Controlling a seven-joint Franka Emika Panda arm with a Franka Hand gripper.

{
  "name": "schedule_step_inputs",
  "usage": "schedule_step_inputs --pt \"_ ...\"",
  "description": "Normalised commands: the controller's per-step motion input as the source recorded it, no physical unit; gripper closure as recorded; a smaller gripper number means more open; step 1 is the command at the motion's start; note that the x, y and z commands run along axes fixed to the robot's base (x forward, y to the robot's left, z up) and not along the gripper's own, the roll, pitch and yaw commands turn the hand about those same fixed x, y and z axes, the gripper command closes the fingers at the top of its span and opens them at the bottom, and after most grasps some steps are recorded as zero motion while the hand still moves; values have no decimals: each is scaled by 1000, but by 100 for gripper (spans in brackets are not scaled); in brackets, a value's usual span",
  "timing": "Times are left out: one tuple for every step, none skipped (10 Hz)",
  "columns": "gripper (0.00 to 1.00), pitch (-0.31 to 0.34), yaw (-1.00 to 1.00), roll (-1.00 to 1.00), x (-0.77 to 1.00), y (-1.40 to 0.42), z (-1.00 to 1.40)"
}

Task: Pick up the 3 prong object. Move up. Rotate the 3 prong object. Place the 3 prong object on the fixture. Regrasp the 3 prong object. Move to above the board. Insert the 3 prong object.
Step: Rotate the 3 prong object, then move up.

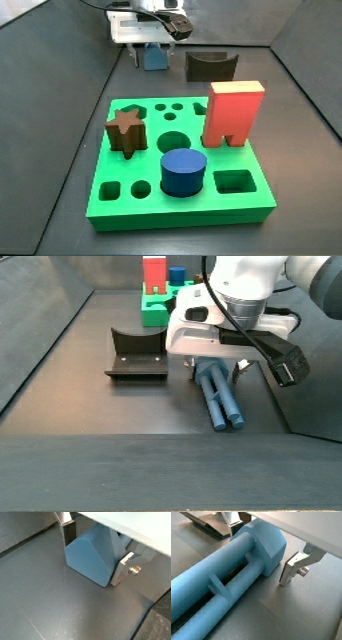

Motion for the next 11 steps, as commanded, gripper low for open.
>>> schedule_step_inputs --pt "0 -7 10 222 40 -6 -175" --pt "0 -7 10 222 40 -6 -175" --pt "0 -7 10 222 40 -6 -175" --pt "0 -7 10 222 40 -6 -175" --pt "0 -7 10 222 40 -6 -175" --pt "0 -7 10 222 40 -6 -175" --pt "0 -7 10 222 40 -6 -175" --pt "0 -7 10 222 40 -6 -175" --pt "100 0 0 0 0 0 0" --pt "100 0 0 0 0 0 833" --pt "100 2 0 -1 -2 -1 829"
